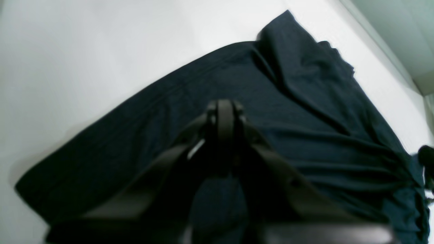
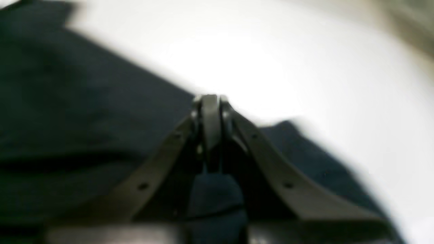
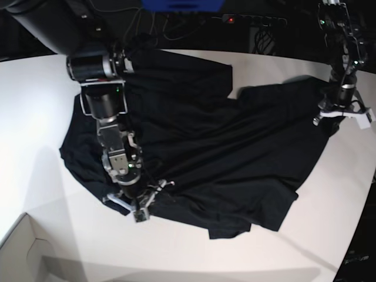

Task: Layout the t-shirt on the table in an organized manner, then fold the t-shirt properly
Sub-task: 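Drag the grasped shirt edge with the right gripper away from the left gripper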

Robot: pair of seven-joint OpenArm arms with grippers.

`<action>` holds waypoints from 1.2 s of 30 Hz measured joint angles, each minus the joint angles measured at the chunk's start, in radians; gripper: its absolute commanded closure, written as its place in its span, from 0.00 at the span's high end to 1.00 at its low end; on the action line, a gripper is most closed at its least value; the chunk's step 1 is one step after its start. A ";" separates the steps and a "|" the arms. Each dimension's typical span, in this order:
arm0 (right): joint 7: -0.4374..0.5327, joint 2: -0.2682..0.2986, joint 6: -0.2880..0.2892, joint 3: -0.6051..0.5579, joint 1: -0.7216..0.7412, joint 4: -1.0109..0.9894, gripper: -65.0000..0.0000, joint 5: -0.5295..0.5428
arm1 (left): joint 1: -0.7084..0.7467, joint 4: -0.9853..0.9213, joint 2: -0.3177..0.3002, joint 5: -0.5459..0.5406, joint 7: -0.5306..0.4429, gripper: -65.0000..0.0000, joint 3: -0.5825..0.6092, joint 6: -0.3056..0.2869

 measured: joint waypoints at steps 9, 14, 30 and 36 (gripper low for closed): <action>-0.062 -0.042 0.032 0.000 0.043 -0.045 0.00 -0.003 | -0.137 -0.332 -0.008 0.003 -0.009 0.00 0.001 0.000; -0.065 0.011 0.033 0.003 0.051 -0.124 0.00 -0.003 | -0.146 -0.396 -0.043 0.036 -0.050 0.00 -0.007 -0.024; -0.057 0.142 0.029 0.005 0.055 -0.133 0.00 0.000 | -0.103 -0.381 -0.029 0.028 -0.036 0.00 -0.098 -0.028; 0.058 0.145 0.029 0.152 0.044 -0.103 0.00 -0.002 | -0.080 -0.295 -0.028 0.051 0.000 0.00 -0.124 0.003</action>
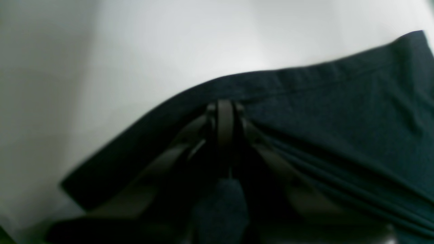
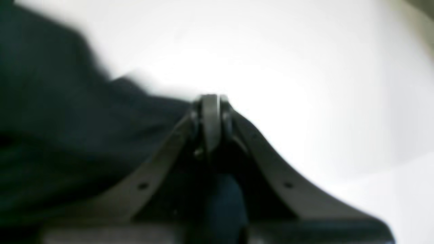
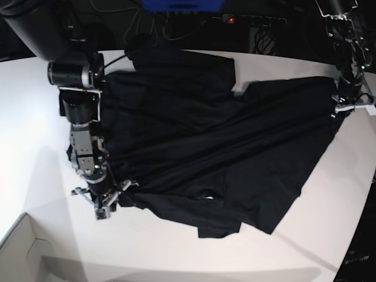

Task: Layout the t-shirt on the table in an organized manner, then fold the t-shirt properly
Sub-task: 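Drag the grasped shirt edge with the right gripper away from the left gripper, then release with the right gripper and regrasp the shirt edge nearby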

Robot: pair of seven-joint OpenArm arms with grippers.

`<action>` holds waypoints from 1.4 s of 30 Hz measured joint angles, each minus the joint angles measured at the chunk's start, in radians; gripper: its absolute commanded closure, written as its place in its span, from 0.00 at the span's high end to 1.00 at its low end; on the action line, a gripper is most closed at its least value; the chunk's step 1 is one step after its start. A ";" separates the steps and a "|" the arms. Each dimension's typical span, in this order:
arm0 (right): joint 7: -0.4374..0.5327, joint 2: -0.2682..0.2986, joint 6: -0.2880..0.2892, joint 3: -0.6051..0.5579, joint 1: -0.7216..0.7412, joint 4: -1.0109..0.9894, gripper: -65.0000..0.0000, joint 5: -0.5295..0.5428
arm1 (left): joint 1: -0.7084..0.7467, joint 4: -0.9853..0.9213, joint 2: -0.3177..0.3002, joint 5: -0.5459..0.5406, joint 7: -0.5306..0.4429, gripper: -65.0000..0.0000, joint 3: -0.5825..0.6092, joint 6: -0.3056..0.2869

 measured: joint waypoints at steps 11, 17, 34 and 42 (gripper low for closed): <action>-0.063 -0.003 0.000 0.071 -0.292 0.550 0.00 -0.002 | 0.021 0.166 0.003 -0.002 -0.003 0.00 0.004 -0.003; -0.250 0.041 0.000 0.089 -0.466 0.777 0.00 0.002 | 0.018 0.165 0.003 -0.002 -0.002 0.00 0.003 -0.003; -0.323 0.057 0.003 0.252 -0.542 0.637 0.00 0.007 | 0.042 -0.008 -0.045 0.003 -0.006 0.00 0.005 -0.002; -0.256 0.096 -0.015 0.254 -0.392 0.417 0.00 0.011 | 0.039 -0.063 -0.070 -0.002 -0.018 0.00 0.005 -0.009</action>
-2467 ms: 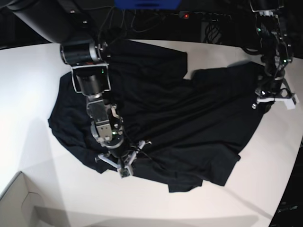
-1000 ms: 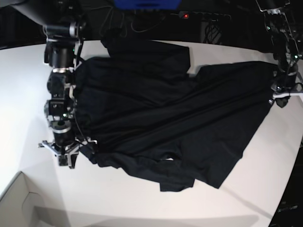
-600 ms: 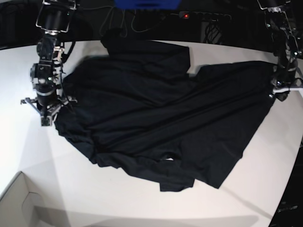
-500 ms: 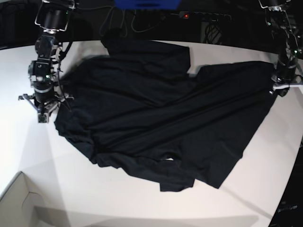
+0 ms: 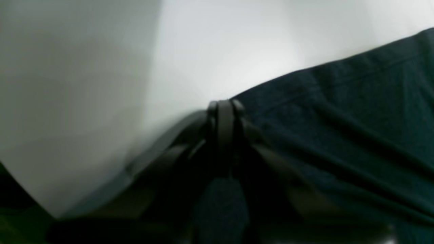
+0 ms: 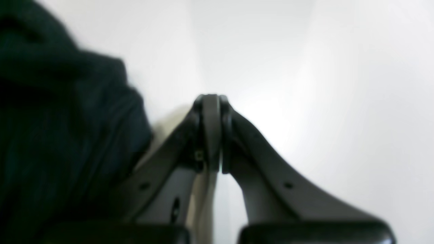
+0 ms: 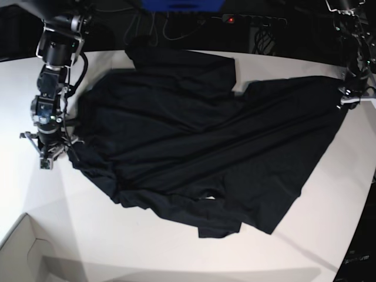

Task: Layout the t-shirt on the table in an organized manner, then fold the t-shirt properly
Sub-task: 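Release with the right gripper and regrasp the shirt edge nearby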

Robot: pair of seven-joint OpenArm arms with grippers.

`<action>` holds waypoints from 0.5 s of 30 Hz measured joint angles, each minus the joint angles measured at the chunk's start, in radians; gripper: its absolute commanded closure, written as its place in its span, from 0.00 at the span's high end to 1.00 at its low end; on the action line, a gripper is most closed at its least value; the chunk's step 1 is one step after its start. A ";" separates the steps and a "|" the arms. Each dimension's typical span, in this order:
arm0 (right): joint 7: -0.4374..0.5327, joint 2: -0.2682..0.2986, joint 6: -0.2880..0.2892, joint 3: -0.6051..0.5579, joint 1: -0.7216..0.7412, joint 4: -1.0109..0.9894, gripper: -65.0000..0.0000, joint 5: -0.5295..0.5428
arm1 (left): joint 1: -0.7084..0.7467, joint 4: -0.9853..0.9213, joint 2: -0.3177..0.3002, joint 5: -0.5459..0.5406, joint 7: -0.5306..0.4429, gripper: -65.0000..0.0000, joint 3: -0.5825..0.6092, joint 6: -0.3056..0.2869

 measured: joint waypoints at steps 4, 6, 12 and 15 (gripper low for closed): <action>-0.004 0.026 -0.003 0.000 0.092 -0.116 0.00 0.000 | 0.002 0.003 -0.013 0.005 0.004 0.00 -0.005 0.005; 0.026 0.029 -0.004 0.000 0.130 -0.170 0.00 -0.003 | 0.001 0.003 -0.010 0.004 0.011 0.00 -0.004 0.005; -0.039 0.021 0.000 0.000 0.143 -0.114 0.00 -0.011 | -0.016 0.099 -0.024 0.001 0.015 0.00 -0.003 0.005; -0.072 -0.006 0.019 -0.001 0.054 0.028 0.00 -0.012 | -0.014 0.166 -0.022 0.002 0.018 0.00 -0.004 0.006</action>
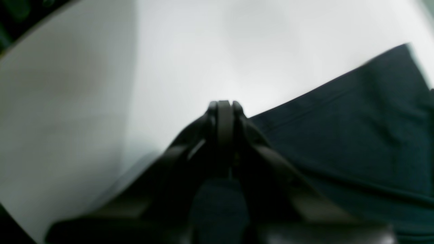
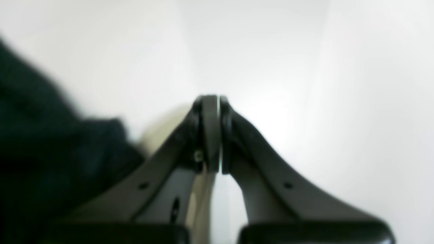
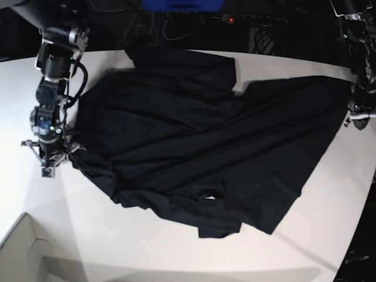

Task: Layout the t-shirt on the table in an organized manner, then fold the t-shirt properly
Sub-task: 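Release with the right gripper and regrasp the shirt edge nearby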

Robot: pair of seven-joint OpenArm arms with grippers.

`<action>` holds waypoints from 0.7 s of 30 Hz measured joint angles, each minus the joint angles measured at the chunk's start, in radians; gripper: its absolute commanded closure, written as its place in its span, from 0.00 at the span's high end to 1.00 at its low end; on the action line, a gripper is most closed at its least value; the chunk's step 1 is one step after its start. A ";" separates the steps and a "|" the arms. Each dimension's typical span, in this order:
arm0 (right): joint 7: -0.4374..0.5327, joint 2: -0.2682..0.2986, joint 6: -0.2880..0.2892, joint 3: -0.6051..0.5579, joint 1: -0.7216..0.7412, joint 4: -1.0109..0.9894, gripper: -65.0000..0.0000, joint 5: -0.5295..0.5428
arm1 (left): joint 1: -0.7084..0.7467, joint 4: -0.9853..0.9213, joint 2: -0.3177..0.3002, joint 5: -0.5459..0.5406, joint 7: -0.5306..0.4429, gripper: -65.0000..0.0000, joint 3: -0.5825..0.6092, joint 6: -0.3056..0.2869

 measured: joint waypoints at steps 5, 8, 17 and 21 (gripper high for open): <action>-0.008 -0.070 0.002 0.001 -0.106 0.297 0.00 0.003 | -0.002 0.065 0.000 -0.002 -0.002 0.00 0.004 -0.001; 0.008 -0.123 -0.001 -0.008 -0.146 0.432 0.00 0.006 | -0.003 0.071 0.001 -0.001 0.000 0.00 0.004 -0.001; -0.090 -0.190 0.086 -0.071 -0.231 0.439 0.00 0.004 | 0.018 0.024 0.054 0.003 0.000 0.00 0.000 -0.001; -0.093 -0.190 0.087 -0.068 -0.192 0.310 0.00 0.003 | 0.031 0.022 0.058 0.006 0.000 0.00 0.000 0.002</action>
